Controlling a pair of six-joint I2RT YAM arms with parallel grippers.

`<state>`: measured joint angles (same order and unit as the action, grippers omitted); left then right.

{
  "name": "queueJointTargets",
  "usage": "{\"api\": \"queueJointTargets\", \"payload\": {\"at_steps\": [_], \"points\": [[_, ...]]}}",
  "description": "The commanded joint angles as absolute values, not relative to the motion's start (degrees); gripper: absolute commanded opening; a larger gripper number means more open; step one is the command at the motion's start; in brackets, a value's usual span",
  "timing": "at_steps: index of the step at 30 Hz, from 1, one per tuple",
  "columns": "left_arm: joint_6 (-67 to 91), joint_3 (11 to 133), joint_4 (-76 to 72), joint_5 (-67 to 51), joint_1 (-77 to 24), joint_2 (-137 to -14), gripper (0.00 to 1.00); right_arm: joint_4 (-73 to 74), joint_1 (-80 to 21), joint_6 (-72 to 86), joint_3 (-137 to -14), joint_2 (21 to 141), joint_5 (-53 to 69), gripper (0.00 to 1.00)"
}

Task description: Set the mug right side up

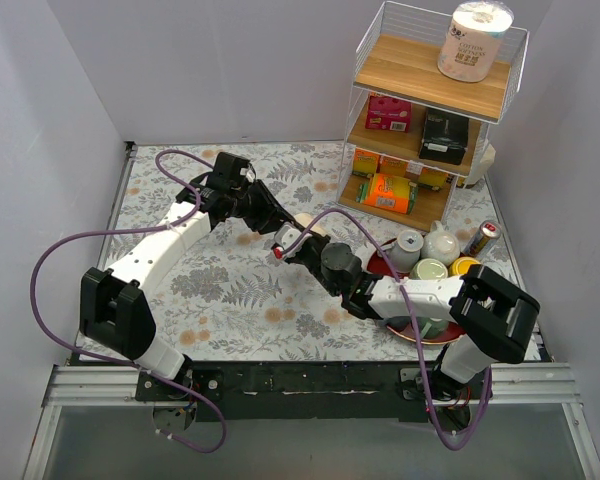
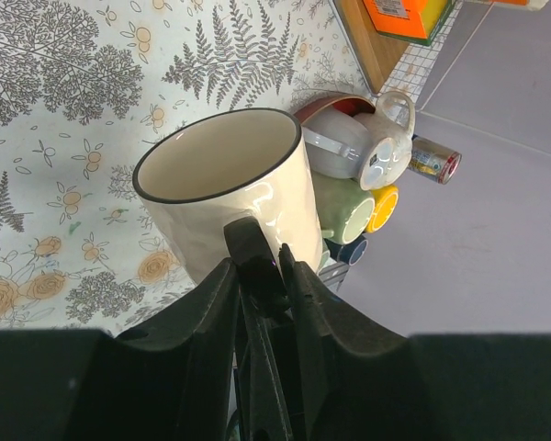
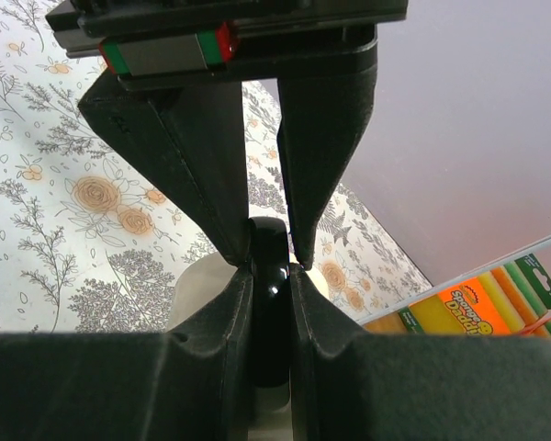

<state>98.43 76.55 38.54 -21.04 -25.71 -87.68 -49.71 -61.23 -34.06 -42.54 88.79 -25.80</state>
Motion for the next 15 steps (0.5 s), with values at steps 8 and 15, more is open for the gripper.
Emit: {"api": "queueJointTargets", "payload": {"at_steps": [8, 15], "points": [[94.4, 79.2, 40.3, -17.9, -27.1, -88.5, 0.0, -57.4, -61.6, -30.4, -45.6, 87.4, -27.6, 0.01], [95.1, 82.2, 43.2, -14.5, -27.2, -89.0, 0.0, -59.2, -61.6, -27.4, -43.4, 87.0, -27.8, 0.01]]}}
